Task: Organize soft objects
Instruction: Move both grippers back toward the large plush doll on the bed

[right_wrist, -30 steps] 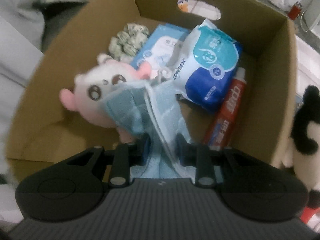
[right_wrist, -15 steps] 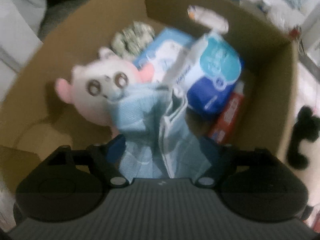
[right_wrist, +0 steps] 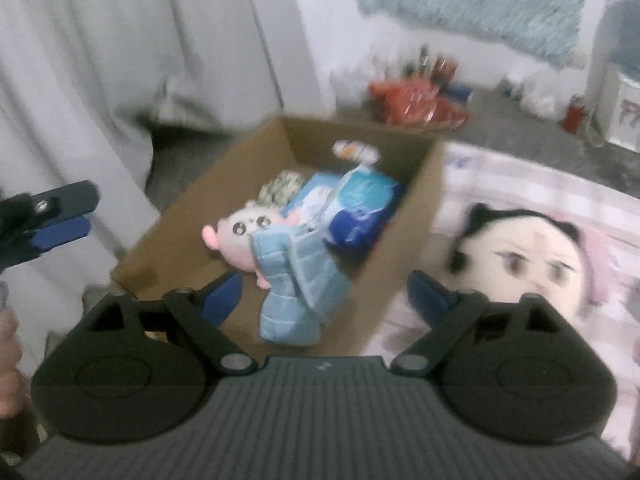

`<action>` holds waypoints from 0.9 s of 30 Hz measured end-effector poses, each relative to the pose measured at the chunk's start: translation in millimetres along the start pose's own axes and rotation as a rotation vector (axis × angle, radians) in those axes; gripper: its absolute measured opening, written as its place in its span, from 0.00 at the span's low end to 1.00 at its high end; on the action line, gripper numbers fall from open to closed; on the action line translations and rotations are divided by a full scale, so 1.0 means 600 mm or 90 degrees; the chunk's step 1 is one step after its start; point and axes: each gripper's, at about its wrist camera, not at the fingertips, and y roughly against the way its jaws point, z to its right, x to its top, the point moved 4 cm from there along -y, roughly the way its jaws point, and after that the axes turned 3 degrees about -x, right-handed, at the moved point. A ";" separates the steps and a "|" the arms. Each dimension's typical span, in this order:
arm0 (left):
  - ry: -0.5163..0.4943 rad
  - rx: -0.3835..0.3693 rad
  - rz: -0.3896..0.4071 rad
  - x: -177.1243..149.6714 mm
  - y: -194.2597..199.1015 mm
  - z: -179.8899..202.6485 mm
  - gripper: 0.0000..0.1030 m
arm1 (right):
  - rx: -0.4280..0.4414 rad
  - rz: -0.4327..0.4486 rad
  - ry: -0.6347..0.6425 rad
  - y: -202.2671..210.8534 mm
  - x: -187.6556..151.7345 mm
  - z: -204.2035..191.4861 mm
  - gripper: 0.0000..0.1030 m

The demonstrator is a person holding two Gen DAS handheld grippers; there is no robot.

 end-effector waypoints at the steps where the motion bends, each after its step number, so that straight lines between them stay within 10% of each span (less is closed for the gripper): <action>1: -0.012 -0.014 -0.001 -0.006 0.002 0.015 0.98 | 0.001 0.023 -0.015 0.033 -0.019 0.019 0.92; 14: -0.117 -0.073 -0.110 -0.137 -0.017 0.173 0.99 | -0.032 0.119 -0.157 0.237 -0.263 0.192 0.99; 27: -0.123 -0.066 -0.179 -0.233 -0.019 0.235 1.00 | -0.172 0.173 -0.005 0.344 -0.267 0.240 0.99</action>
